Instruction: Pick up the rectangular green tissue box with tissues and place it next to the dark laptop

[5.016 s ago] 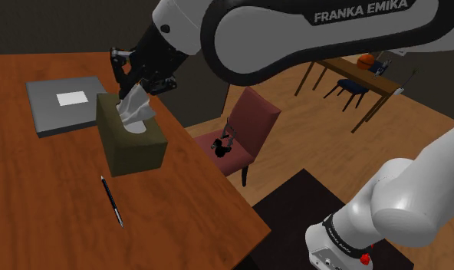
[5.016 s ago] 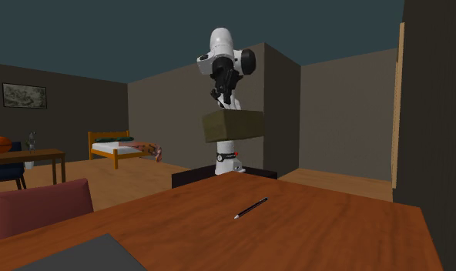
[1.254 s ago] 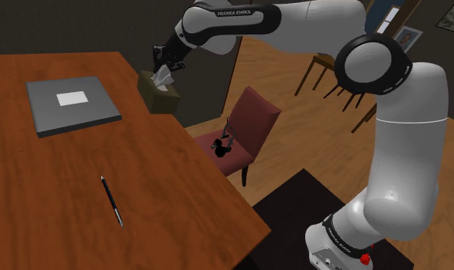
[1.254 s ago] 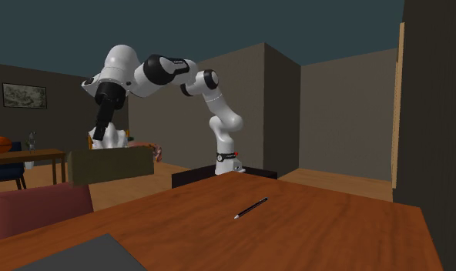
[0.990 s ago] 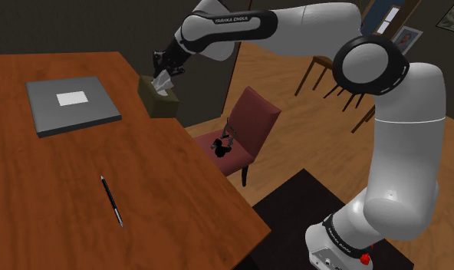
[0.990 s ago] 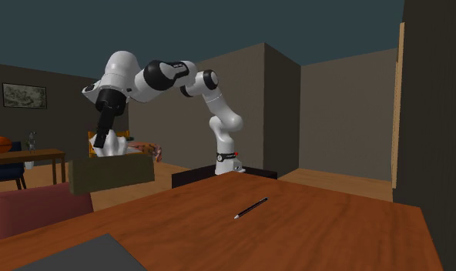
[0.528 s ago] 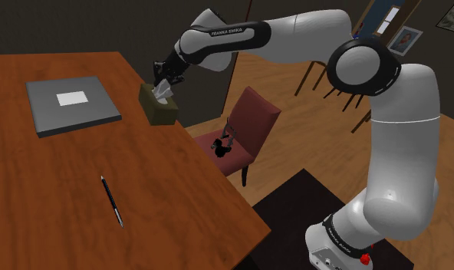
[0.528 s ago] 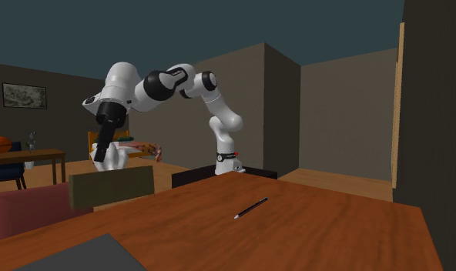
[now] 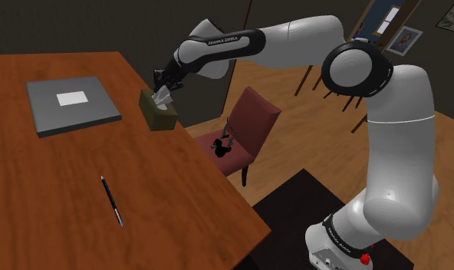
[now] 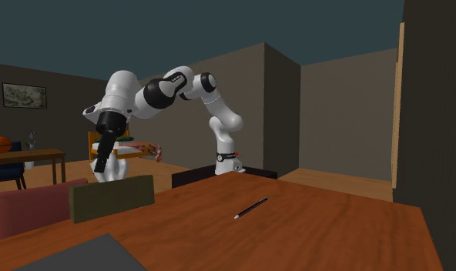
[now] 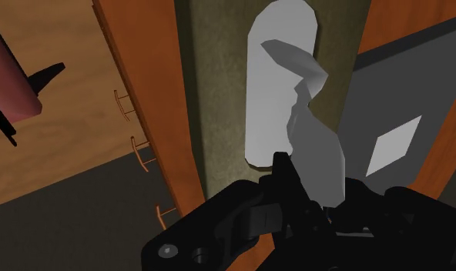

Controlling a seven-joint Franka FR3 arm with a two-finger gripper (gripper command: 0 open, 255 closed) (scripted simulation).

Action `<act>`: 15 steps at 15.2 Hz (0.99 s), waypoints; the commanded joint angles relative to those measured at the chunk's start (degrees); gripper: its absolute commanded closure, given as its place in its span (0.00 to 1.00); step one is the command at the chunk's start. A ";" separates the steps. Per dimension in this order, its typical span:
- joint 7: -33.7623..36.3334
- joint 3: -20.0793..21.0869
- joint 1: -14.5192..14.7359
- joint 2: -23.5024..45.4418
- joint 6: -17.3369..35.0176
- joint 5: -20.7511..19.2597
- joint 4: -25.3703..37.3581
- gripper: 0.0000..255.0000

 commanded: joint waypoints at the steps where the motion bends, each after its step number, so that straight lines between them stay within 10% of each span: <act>1: -0.01 0.00 0.01 0.02 0.03 0.00 0.02 1.00; 4: -0.01 0.00 0.01 0.02 0.03 0.00 0.02 1.00; 5: 0.00 0.00 0.01 0.03 0.03 0.00 0.02 0.00; 15: -1.29 1.50 -3.27 -7.09 -2.14 1.96 -5.31 0.00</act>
